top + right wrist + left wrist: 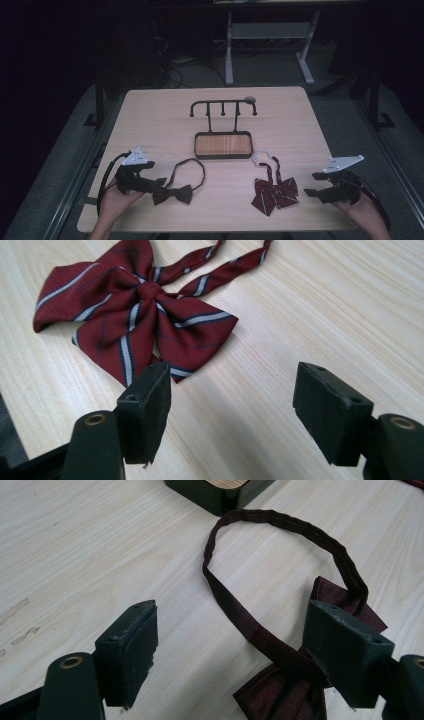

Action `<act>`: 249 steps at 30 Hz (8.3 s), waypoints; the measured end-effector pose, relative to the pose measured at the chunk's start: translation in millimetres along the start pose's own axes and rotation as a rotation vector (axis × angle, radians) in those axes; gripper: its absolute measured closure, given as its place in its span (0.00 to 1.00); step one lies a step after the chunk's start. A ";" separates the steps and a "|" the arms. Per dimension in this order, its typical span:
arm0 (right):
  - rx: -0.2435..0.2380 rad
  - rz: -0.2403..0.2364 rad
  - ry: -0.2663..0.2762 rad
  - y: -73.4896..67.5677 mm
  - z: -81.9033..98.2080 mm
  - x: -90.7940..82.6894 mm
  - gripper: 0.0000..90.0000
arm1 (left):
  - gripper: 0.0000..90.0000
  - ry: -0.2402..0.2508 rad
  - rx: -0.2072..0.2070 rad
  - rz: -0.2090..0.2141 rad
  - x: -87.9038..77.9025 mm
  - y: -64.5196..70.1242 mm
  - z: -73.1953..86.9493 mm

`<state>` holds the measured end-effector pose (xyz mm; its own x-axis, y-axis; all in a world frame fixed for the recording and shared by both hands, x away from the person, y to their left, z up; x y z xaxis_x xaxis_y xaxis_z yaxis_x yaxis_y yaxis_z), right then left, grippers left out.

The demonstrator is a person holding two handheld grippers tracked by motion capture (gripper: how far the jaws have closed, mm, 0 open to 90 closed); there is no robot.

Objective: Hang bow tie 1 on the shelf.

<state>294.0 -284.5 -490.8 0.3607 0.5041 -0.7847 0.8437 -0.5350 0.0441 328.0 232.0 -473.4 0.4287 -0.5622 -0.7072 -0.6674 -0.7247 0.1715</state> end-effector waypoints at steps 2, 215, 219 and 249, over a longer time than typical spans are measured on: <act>0.005 -0.001 0.000 0.2 -0.4 0.3 0.35 | 0.24 -0.003 0.001 -0.002 0.8 -0.8 0.2; -0.364 -0.209 -0.188 11.2 -167.7 -18.7 0.97 | 0.25 0.045 0.008 0.033 -6.5 5.9 -5.8; -0.375 -0.213 -0.181 10.5 -175.8 -23.1 0.97 | 0.25 0.056 -0.005 0.038 -6.6 6.4 -6.2; -0.420 -0.178 -0.177 15.3 -225.1 -41.2 0.97 | 0.25 0.054 -0.001 0.041 -7.6 6.3 -6.4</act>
<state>381.6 -160.9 -318.6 0.1542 0.4207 -0.8940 0.9867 -0.1133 0.1169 324.4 229.2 -462.6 0.4333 -0.6123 -0.6613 -0.6846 -0.7008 0.2004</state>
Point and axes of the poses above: each handheld gripper's, and its own axes: x roughly forward along the jaws, z roughly out of its underside, y roughly to its right, the point moved 7 cm from there along x, roughly forward along the jaws, and after that the axes turned 11 degrees about -x, right-handed, at the moved point
